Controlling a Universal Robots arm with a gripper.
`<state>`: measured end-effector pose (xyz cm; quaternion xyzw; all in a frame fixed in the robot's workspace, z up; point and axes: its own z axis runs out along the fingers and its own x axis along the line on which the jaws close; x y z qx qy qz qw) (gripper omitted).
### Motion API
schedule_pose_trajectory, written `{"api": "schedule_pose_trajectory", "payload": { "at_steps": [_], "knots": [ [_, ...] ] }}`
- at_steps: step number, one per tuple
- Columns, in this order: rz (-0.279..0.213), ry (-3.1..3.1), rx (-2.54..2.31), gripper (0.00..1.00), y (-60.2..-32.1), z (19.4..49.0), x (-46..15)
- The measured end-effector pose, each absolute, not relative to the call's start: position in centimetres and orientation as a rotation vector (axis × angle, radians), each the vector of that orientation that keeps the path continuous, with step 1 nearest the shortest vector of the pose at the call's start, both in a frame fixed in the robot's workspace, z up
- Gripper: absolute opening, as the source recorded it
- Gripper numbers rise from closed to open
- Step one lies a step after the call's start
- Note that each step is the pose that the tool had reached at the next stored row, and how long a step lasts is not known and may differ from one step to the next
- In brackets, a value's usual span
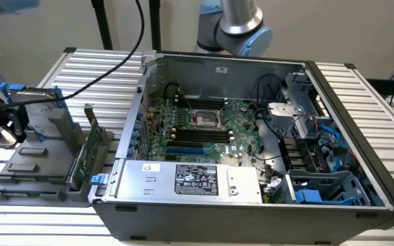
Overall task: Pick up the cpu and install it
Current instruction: 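Pick up the cpu and move it towards the insertion slot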
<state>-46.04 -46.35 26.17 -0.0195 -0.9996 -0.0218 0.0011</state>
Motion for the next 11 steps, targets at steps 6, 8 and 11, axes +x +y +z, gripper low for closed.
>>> {"api": "schedule_pose_trajectory", "payload": {
  "at_steps": [6,8,11],
  "knots": [
    [-0.068,-3.138,-0.046,0.55,-46.3,28.9,-46.0],
    [-0.068,-3.138,-0.044,0.55,-46.3,29.8,-46.0],
    [-0.069,-3.138,-0.039,0.55,-46.3,31.1,-46.0]
  ]
}}
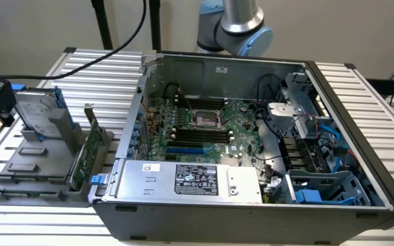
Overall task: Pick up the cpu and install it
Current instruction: 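Pick up the cpu and move it towards the insertion slot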
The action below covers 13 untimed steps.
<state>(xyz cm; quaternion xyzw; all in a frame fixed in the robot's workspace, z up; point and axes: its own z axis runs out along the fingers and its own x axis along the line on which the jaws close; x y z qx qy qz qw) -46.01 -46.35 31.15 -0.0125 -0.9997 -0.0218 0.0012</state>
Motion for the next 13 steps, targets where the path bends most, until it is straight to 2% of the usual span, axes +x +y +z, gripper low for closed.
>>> {"api": "schedule_pose_trajectory", "payload": {
  "at_steps": [13],
  "knots": [
    [-0.07,-3.137,-0.009,0.55,-46.3,37.0,-44.1]
  ]
}}
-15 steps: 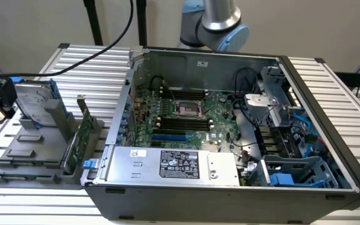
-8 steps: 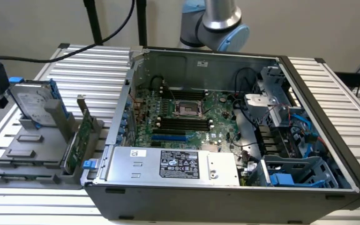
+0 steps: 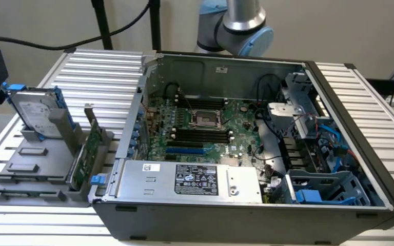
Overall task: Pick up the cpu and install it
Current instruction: 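Pick up the cpu and move it towards the insertion slot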
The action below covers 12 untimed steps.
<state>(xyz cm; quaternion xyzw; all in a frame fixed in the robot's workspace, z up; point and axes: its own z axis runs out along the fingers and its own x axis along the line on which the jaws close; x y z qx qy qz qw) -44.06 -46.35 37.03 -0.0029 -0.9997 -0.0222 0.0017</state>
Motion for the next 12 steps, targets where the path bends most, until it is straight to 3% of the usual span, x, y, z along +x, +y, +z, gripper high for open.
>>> {"api": "schedule_pose_trajectory", "payload": {
  "at_steps": [12],
  "knots": [
    [-0.07,-3.135,-0.009,0.55,-46.3,40.5,-38.6]
  ]
}}
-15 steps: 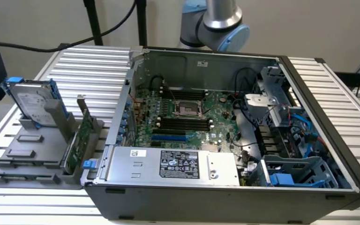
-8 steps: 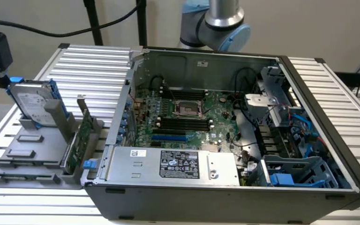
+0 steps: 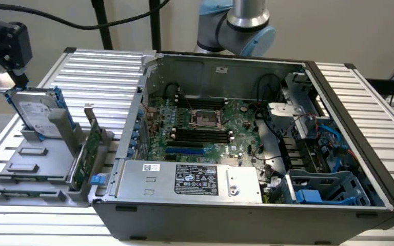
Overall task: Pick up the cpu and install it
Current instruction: 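Pick up the cpu and move it towards the insertion slot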
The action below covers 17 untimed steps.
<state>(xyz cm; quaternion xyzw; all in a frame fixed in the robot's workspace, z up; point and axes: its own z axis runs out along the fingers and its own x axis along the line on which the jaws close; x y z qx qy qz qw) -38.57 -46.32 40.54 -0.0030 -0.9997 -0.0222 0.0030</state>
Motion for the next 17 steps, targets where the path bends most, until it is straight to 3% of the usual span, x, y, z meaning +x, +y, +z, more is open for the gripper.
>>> {"api": "schedule_pose_trajectory", "payload": {
  "at_steps": [17],
  "knots": [
    [-0.07,-3.135,-0.009,0.55,-46.1,41.5,-30.8]
  ]
}}
